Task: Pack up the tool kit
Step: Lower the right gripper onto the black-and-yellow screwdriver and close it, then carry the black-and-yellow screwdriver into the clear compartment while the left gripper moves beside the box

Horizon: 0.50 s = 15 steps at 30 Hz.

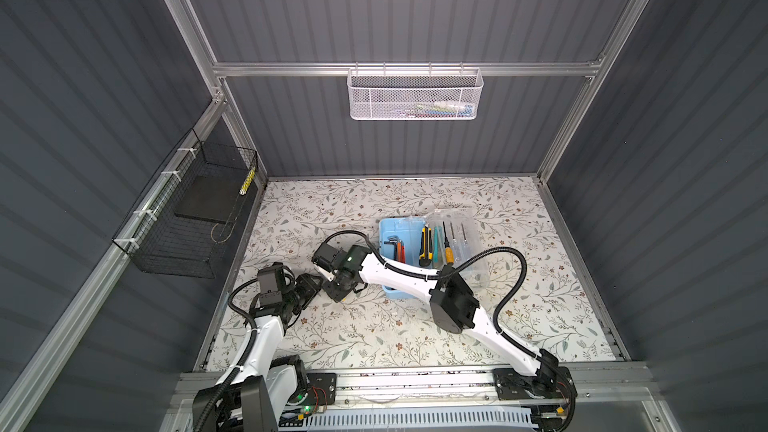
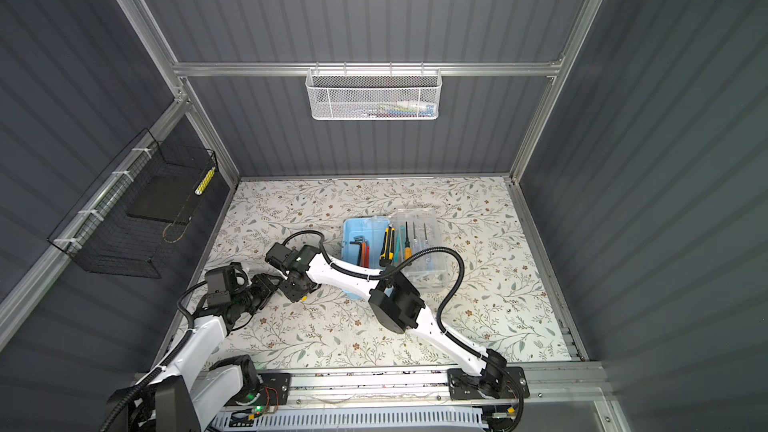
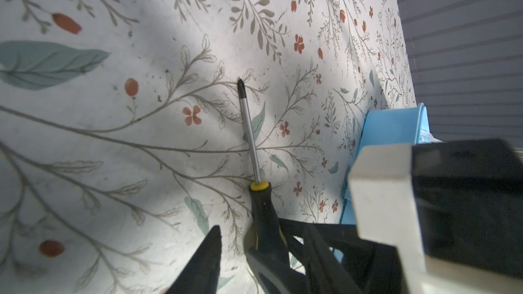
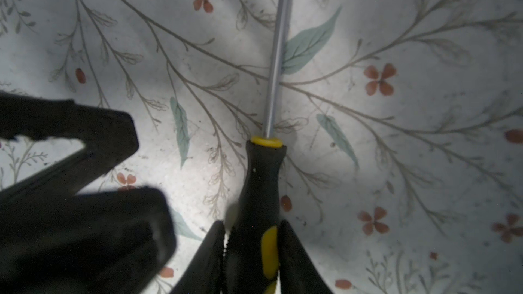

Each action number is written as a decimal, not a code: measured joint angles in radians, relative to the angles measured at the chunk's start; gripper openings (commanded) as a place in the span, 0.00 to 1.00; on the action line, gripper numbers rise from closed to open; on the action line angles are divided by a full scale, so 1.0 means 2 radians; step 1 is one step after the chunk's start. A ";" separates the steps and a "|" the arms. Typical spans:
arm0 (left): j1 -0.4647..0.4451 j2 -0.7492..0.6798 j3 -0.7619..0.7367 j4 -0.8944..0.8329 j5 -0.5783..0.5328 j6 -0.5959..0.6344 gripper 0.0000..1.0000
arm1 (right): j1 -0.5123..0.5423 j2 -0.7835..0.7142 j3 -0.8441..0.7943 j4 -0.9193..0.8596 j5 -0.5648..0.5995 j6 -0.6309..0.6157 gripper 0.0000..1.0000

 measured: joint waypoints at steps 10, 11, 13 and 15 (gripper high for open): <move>0.000 -0.002 0.002 -0.003 0.000 0.002 0.48 | -0.001 -0.013 -0.023 0.009 0.003 -0.004 0.00; 0.000 -0.004 0.004 -0.006 0.000 0.002 0.48 | -0.002 -0.018 -0.031 0.009 0.003 -0.004 0.00; 0.000 -0.012 0.014 -0.016 0.000 0.006 0.48 | -0.005 -0.028 -0.046 0.007 0.005 -0.004 0.00; 0.000 -0.019 0.027 -0.022 0.000 0.009 0.48 | -0.010 -0.037 -0.057 0.007 0.005 -0.003 0.00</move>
